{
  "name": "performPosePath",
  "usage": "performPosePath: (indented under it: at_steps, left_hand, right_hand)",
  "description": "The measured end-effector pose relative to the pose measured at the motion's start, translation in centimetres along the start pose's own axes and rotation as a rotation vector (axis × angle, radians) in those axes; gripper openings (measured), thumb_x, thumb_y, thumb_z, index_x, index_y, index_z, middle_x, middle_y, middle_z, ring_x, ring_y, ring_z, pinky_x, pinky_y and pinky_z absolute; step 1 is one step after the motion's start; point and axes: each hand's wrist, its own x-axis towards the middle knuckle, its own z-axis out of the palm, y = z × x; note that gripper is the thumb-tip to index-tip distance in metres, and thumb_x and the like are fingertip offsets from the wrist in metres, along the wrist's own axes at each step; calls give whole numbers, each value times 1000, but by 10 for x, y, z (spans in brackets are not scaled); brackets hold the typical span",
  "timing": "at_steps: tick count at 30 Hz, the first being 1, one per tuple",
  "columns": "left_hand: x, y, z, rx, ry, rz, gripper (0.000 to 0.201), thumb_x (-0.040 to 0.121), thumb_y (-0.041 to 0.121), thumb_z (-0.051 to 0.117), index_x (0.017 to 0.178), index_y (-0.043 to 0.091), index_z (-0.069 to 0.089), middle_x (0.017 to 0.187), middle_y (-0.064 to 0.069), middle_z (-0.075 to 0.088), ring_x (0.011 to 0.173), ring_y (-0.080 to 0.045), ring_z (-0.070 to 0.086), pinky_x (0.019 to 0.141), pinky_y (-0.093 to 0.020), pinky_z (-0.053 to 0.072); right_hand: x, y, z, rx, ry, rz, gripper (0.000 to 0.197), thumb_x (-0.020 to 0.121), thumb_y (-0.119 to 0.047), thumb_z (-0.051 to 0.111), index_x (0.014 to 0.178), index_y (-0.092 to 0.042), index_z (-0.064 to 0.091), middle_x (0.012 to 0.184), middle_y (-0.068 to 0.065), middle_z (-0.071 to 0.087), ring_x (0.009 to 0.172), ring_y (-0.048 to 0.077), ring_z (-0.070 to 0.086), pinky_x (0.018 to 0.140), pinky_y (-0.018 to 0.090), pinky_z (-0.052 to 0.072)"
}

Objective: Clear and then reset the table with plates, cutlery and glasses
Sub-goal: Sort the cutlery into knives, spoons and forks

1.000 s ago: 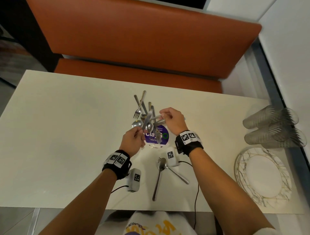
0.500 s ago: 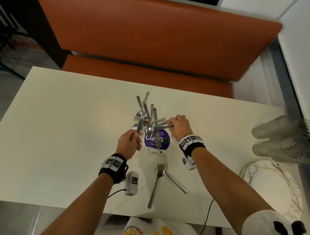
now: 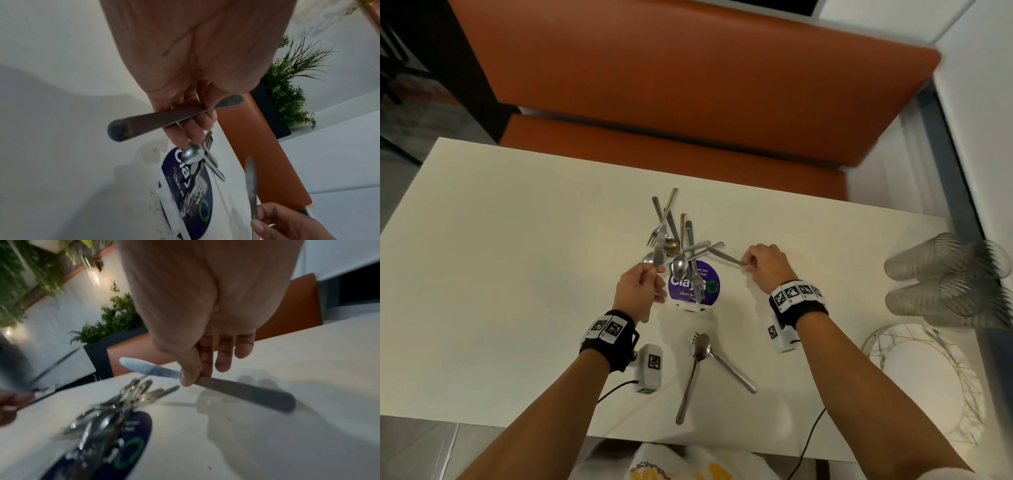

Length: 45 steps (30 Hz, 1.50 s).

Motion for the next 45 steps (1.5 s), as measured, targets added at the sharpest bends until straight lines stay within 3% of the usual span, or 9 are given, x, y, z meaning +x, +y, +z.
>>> performPosePath:
  at_steps: [7, 15, 21, 26, 29, 33, 36, 42, 45]
  left_hand:
    - [-9, 10, 11, -56, -53, 21, 22, 109, 11, 45, 109, 4, 66, 87, -19, 76, 84, -35, 77, 78, -49, 63]
    - [-29, 17, 12, -81, -113, 19, 22, 108, 17, 47, 109, 14, 69, 89, -16, 78, 77, -33, 78, 73, -47, 64]
    - [-42, 13, 2, -242, -93, -30, 30, 107, 12, 40, 107, 14, 71, 82, -30, 66, 56, -24, 52, 52, -32, 42]
    - [-46, 11, -4, -291, -119, -80, 30, 107, 12, 39, 105, 11, 68, 79, -21, 61, 50, -22, 42, 52, -32, 35]
    - [-49, 14, -7, -287, -141, -101, 28, 108, 12, 39, 104, 11, 66, 79, -21, 60, 49, -20, 40, 52, -30, 32]
    - [-54, 18, -7, -280, -187, -92, 31, 108, 11, 38, 109, 6, 69, 76, -21, 61, 49, -20, 41, 50, -30, 32]
    - [-54, 20, -7, -282, -201, -80, 32, 108, 11, 38, 110, 4, 70, 73, -18, 63, 50, -21, 42, 49, -29, 30]
    - [-48, 22, -14, -223, -105, -49, 30, 108, 10, 40, 104, 8, 70, 59, 0, 47, 49, -13, 34, 45, -23, 26]
    - [-42, 18, -20, -235, -50, -57, 28, 107, 8, 41, 105, 6, 69, 56, 1, 47, 47, -12, 34, 43, -22, 26]
  right_hand:
    - [-38, -72, -23, 519, 84, -3, 6, 91, -18, 72, 96, -15, 71, 88, -4, 70, 80, 6, 63, 73, 12, 45]
    - [-69, -150, 13, 841, 69, 83, 8, 93, -8, 69, 96, -2, 73, 79, 2, 72, 57, -7, 65, 54, 8, 49]
    - [-77, -162, 26, 732, 155, 21, 6, 84, -16, 80, 88, -11, 79, 80, -3, 74, 70, 3, 67, 65, 8, 50]
    - [-76, -163, 20, 686, 209, 9, 14, 85, -30, 79, 93, -18, 77, 86, -9, 74, 81, 3, 68, 76, 15, 53]
    - [-72, -162, 10, 708, 275, 25, 20, 91, -29, 72, 107, -17, 73, 89, -5, 73, 79, 1, 66, 70, 6, 47]
    - [-66, -163, 3, 697, 251, -14, 16, 93, -25, 69, 91, -11, 76, 71, 4, 72, 66, 21, 67, 67, 27, 54]
    - [-63, -161, -3, 759, 200, -28, 15, 92, -23, 72, 89, -9, 76, 70, 0, 72, 58, 10, 66, 59, 18, 52]
    - [-46, -136, -3, 821, 240, 135, 18, 98, -27, 60, 98, -17, 74, 89, -1, 76, 78, 14, 69, 80, 36, 60]
    - [-36, -117, 12, 586, 175, 233, 21, 95, -20, 63, 114, -15, 69, 109, 3, 73, 103, 20, 67, 87, 25, 50]
